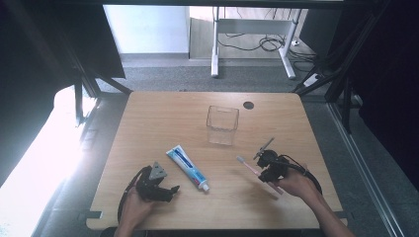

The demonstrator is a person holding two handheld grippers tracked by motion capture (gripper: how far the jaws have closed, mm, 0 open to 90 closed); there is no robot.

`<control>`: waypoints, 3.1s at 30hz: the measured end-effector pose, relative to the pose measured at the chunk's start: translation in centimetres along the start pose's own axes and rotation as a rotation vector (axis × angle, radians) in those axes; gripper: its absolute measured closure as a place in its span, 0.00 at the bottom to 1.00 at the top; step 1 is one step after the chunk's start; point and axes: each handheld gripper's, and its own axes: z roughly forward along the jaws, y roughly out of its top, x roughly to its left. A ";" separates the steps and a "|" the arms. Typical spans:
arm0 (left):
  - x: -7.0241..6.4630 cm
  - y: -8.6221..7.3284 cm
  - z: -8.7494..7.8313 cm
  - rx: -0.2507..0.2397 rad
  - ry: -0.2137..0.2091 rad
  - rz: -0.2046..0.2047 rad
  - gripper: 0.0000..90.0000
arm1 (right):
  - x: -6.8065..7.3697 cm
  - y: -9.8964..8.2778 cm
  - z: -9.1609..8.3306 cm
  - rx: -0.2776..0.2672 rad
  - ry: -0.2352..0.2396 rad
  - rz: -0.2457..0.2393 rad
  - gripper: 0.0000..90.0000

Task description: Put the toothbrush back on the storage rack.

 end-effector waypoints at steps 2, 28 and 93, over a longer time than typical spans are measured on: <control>0.0 0.0 0.0 0.000 0.000 -0.001 0.15 | -0.1 0.0 -0.2 -0.021 0.003 0.004 0.88; 0.0 0.0 -0.1 -0.002 0.012 0.008 0.15 | -0.4 1.3 -2.3 -0.208 -0.028 0.031 0.88; 0.0 0.0 -0.1 -0.012 0.011 0.000 0.15 | -3.2 10.0 -3.6 -0.539 0.043 0.131 0.88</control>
